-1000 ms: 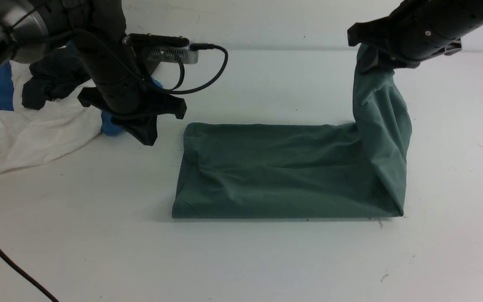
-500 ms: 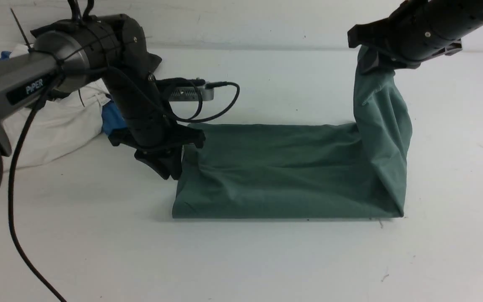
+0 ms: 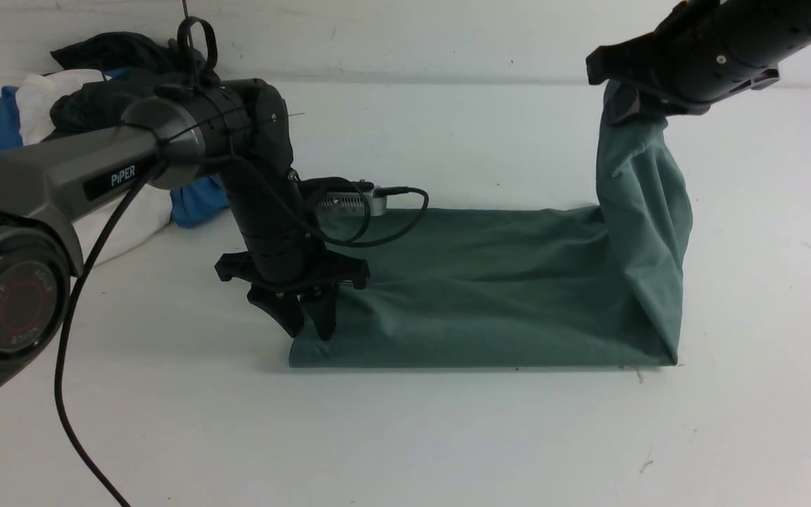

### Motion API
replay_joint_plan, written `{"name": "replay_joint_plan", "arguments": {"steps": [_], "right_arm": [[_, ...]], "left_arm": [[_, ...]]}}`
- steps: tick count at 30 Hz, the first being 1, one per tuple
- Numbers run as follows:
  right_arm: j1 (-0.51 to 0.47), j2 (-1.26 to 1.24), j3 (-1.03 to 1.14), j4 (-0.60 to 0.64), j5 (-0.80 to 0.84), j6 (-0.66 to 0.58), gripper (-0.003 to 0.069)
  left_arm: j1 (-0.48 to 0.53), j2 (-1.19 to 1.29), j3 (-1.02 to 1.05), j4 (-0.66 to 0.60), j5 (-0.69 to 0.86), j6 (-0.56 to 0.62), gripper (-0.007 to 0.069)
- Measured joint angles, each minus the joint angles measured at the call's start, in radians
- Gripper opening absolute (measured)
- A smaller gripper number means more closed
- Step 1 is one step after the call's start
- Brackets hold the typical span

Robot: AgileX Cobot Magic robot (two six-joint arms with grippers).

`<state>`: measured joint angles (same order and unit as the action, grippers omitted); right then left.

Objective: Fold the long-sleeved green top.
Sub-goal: Use the right arm to drag the right edge of the fabric to the left and folds it over the left edge

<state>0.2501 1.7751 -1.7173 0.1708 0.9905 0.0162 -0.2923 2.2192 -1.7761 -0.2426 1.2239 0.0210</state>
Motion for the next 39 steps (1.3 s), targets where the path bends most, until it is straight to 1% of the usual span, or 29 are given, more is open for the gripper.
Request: {"name": "replay_joint_plan", "arguments": {"steps": [1,2,3,4,7,11,20,27,30,34,37,38,39], "right_arm": [[0.000,0.000,0.000,0.000,0.001,-0.002,0.0029],[0.000,0.000,0.000,0.000,0.001,-0.003,0.0029],[0.000,0.000,0.000,-0.001,0.002,-0.004,0.0029],[0.000,0.000,0.000,-0.001,0.005,-0.005,0.0029],[0.000,0.000,0.000,-0.007,0.009,-0.007,0.0029],[0.000,0.000,0.000,-0.016,0.011,-0.007,0.0029],[0.000,0.000,0.000,-0.025,0.016,-0.007,0.0029],[0.000,0.000,0.000,-0.025,0.016,-0.007,0.0029],[0.000,0.000,0.000,-0.025,0.015,-0.007,0.0029],[0.000,0.000,0.000,-0.025,0.015,-0.007,0.0029],[0.000,0.000,0.000,-0.022,0.015,-0.007,0.0029],[0.000,0.000,0.000,-0.014,0.013,-0.009,0.0029],[0.000,0.000,0.000,-0.005,0.013,-0.016,0.0029]], "left_arm": [[0.000,0.000,0.000,0.000,0.000,0.000,0.0179],[0.000,0.000,0.000,0.000,-0.001,0.000,0.0161],[0.000,0.000,0.000,0.000,-0.002,0.000,0.0088],[0.000,0.000,0.000,0.000,-0.002,0.000,0.0050],[0.000,-0.002,0.000,0.000,-0.003,0.000,0.0005],[0.000,-0.028,0.000,0.001,-0.003,-0.010,-0.0001],[0.000,-0.177,0.003,0.053,-0.002,-0.105,-0.0001],[0.000,-0.195,0.090,0.065,-0.002,-0.117,-0.0001],[0.000,-0.190,0.104,0.080,-0.002,-0.121,0.0006],[0.000,-0.189,0.104,0.083,-0.002,-0.124,0.0076],[0.000,-0.195,0.104,0.089,-0.002,-0.123,0.0195],[0.000,-0.200,0.104,0.099,-0.002,-0.123,0.0228],[0.000,-0.205,0.104,0.107,-0.002,-0.122,0.0246]]}}
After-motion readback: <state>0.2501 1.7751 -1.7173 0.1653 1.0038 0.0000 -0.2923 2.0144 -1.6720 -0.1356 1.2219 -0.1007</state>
